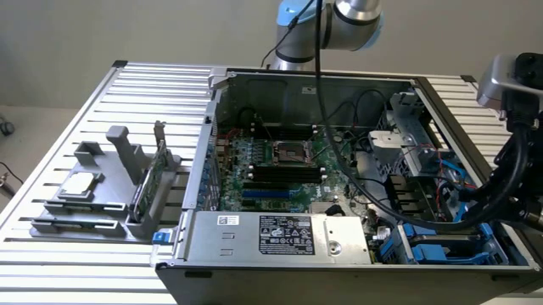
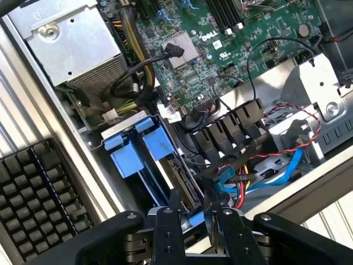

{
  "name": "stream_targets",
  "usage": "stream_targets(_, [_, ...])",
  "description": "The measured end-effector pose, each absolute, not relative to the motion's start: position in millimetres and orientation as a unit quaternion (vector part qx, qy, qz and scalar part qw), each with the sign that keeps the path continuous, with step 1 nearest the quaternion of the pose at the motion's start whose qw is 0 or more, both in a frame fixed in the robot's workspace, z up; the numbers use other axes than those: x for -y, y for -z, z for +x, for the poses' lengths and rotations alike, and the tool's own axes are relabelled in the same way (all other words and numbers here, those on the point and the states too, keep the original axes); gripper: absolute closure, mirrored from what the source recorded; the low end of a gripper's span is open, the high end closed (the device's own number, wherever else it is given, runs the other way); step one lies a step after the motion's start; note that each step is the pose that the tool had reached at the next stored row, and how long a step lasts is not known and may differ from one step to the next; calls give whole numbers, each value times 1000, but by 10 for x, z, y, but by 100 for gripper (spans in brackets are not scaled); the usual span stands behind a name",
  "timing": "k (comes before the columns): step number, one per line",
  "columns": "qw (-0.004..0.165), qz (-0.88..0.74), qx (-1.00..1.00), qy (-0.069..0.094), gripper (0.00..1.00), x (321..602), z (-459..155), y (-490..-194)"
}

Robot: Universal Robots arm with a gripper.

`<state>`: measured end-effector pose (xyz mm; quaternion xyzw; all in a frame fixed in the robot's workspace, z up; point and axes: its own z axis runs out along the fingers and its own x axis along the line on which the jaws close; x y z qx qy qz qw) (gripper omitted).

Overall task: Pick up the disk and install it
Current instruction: 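Insert the first disk wire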

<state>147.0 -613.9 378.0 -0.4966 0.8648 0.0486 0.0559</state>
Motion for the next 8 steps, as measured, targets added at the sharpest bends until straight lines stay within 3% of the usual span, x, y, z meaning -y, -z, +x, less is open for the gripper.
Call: stream_targets(8, [57, -443, -893, -46, 69, 6139, 1470, -3781])
